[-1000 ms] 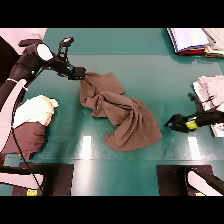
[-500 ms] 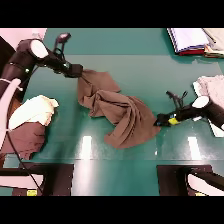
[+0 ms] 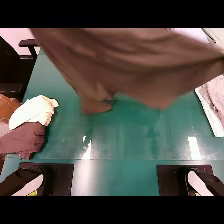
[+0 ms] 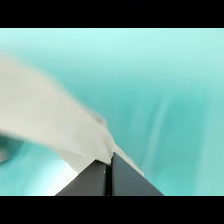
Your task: Fold the shirts.
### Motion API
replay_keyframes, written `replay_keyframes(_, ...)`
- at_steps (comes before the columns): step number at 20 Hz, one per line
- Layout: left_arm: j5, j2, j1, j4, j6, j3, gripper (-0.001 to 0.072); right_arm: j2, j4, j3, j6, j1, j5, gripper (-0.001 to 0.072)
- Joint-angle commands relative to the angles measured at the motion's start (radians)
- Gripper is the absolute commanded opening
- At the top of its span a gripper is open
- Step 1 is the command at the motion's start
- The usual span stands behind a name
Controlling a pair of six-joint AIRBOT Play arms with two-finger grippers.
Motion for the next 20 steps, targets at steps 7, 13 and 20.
replay_keyframes(7, 0.061, 0.202, 0.001, -0.004, 0.000, 0.129, 0.0028, -0.029, -0.008, 0.507, 0.045, -0.167, 0.156, 0.0019)
replay_keyframes(13, -0.039, 0.029, 0.001, 0.062, 0.027, 0.018, 0.0029, -0.212, -0.029, 0.452, 0.082, -0.065, 0.203, 0.0018)
replay_keyframes(20, -0.156, -0.484, 0.001, 0.010, 0.026, -0.224, 0.0030, -0.578, -0.276, 0.137, 0.112, 0.140, 0.217, 0.0019)
